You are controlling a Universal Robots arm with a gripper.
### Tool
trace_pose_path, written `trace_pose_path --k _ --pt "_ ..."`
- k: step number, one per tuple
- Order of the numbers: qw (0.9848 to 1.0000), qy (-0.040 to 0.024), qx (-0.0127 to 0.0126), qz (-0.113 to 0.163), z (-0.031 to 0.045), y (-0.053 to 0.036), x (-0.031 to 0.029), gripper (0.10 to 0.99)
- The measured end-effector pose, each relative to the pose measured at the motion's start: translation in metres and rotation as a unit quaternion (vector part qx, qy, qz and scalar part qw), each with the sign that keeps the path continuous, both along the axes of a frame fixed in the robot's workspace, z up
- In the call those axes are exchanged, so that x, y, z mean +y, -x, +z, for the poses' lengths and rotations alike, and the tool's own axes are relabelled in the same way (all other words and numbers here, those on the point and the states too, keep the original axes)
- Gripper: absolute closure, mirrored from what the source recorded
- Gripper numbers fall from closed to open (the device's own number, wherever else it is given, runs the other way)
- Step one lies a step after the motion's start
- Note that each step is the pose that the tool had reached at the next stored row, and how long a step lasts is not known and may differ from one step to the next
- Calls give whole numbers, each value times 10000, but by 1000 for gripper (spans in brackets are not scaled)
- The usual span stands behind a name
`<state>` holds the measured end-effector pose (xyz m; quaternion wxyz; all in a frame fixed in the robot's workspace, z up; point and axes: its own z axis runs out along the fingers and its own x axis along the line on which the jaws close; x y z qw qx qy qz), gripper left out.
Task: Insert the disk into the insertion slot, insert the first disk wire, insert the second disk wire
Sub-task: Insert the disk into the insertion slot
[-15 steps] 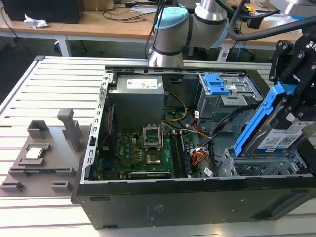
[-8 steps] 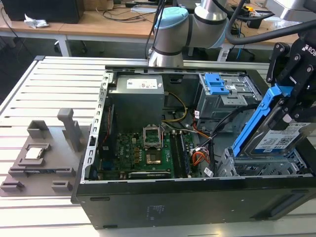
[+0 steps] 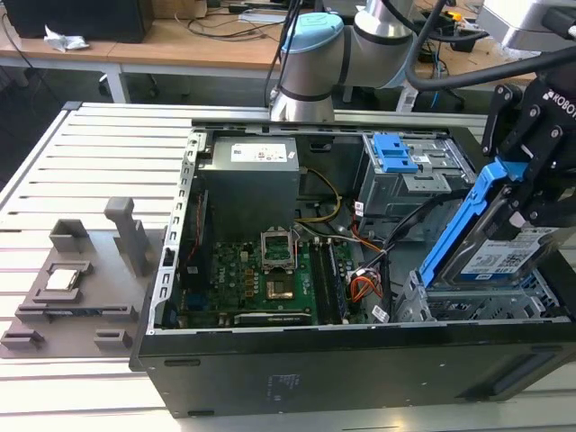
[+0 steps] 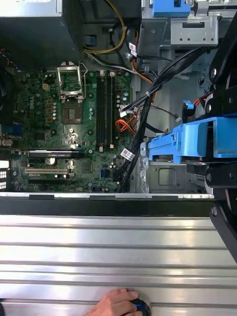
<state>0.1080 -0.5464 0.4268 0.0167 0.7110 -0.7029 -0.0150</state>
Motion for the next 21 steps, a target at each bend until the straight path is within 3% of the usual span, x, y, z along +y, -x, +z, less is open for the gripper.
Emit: trace_pose_path --k 15,21 --pt "10000 -1 0 0 -120 0 0 722" --pt "10000 0 0 0 -216 0 0 722"
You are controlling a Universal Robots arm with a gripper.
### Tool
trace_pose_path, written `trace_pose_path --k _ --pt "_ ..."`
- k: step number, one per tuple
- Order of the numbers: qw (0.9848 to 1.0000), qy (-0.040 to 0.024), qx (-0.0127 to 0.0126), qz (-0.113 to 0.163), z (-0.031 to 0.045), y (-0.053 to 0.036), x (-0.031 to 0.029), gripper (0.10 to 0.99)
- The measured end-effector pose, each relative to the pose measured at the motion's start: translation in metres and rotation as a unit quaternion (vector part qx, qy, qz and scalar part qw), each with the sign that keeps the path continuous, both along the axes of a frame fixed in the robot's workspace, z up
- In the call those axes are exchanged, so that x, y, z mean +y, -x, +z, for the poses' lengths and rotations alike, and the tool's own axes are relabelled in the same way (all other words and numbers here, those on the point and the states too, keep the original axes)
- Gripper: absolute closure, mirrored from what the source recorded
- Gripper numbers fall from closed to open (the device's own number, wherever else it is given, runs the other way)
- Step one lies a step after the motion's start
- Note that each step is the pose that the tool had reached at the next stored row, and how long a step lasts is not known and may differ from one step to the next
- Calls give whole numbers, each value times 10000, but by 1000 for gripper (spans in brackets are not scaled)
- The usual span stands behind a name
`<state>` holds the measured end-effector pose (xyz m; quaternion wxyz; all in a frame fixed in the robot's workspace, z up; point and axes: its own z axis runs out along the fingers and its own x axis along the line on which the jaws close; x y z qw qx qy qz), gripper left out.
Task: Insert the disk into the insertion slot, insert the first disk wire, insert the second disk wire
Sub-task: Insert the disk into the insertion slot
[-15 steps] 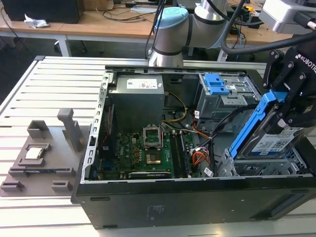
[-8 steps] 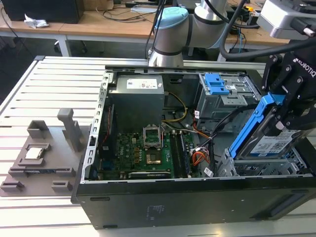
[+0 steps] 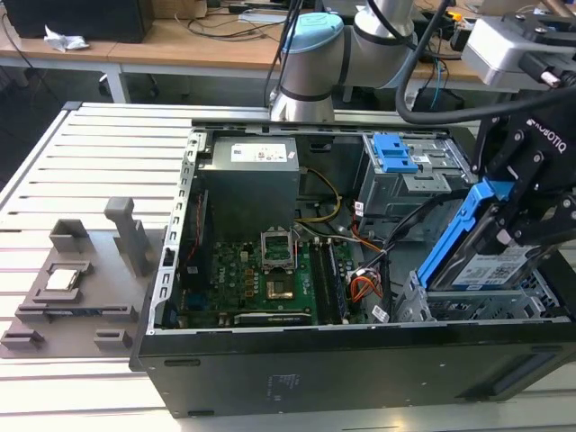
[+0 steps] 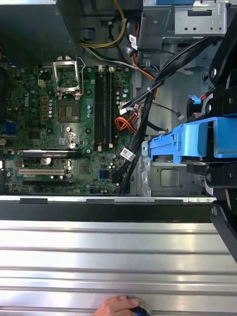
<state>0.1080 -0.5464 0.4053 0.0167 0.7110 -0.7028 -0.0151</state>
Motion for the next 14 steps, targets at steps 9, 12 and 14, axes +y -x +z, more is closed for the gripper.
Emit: trace_pose_path --k 9,12,14 --pt "10000 0 0 0 -135 0 0 722" --pt "10000 0 0 0 -206 0 0 722" --pt "10000 0 0 0 -227 0 0 722"
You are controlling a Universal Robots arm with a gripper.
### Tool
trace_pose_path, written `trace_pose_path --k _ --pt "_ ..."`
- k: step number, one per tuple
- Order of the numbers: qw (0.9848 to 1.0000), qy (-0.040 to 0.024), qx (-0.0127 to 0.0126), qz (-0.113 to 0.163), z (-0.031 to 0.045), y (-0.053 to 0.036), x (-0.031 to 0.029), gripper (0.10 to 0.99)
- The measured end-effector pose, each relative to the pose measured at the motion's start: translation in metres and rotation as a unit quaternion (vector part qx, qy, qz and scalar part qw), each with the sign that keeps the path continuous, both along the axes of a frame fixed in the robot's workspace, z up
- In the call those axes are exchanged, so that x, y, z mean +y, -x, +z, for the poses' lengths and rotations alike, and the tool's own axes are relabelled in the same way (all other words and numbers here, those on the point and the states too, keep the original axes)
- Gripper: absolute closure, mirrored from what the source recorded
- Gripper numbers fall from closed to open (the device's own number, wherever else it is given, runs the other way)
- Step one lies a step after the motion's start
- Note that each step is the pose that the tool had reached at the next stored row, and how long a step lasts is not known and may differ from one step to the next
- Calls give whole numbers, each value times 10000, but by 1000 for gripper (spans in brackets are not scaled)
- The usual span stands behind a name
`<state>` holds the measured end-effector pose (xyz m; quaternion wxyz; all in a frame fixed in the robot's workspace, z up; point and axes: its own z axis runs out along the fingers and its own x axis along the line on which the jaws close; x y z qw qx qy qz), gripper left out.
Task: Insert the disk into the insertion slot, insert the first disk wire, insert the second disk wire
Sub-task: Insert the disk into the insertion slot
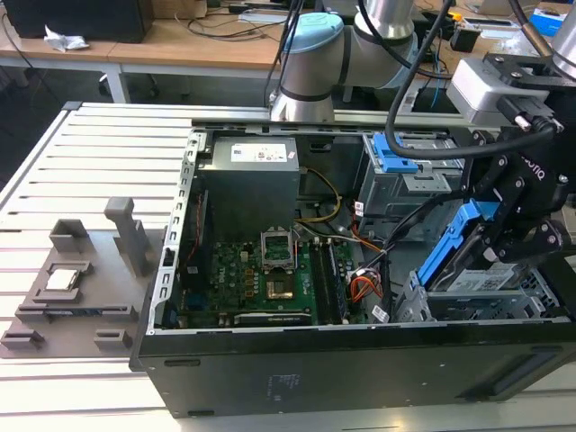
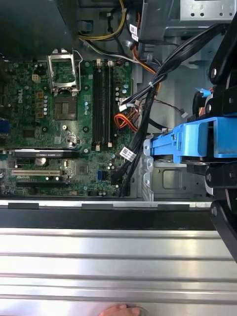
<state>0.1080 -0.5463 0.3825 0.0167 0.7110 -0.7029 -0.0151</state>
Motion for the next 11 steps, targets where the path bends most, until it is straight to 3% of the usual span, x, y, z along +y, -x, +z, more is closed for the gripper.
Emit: trace_pose_path --k 7,9,11 --pt "10000 2 0 0 -9 0 0 710" --pt "10000 0 0 0 -11 0 0 584" --pt "10000 0 0 0 -12 0 0 584"
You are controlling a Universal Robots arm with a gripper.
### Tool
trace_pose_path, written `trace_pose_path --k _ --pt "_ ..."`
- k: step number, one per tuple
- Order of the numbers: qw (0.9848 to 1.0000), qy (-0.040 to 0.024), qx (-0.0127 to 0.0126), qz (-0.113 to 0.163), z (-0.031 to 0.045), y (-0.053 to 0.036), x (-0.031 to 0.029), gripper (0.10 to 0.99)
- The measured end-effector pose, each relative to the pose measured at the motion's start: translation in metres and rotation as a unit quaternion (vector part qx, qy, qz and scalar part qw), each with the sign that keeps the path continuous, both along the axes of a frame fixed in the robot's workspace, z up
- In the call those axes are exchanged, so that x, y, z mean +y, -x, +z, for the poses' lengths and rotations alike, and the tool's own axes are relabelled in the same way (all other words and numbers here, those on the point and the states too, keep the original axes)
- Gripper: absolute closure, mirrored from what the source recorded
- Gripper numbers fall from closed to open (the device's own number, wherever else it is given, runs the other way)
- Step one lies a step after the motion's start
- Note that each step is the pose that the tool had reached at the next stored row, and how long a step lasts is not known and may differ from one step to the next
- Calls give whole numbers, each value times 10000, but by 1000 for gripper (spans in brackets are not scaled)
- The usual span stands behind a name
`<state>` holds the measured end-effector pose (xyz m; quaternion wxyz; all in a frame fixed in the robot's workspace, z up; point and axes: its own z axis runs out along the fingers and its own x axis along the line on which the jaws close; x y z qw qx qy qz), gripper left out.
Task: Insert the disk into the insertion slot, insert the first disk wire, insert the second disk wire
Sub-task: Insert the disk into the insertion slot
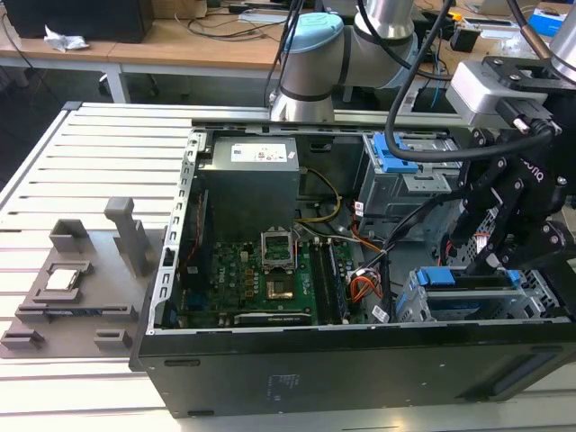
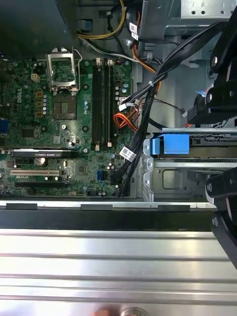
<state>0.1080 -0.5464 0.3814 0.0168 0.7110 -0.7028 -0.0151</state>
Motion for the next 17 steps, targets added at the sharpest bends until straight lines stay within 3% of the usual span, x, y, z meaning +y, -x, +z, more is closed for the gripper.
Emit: trace_pose_path --k 2,3,6,17 --pt "10000 0 0 0 0 0 0 604" --pt "10000 0 0 0 -1 0 0 667" --pt "10000 0 0 0 -2 0 0 969" --pt "10000 0 0 0 -5 0 0 980"
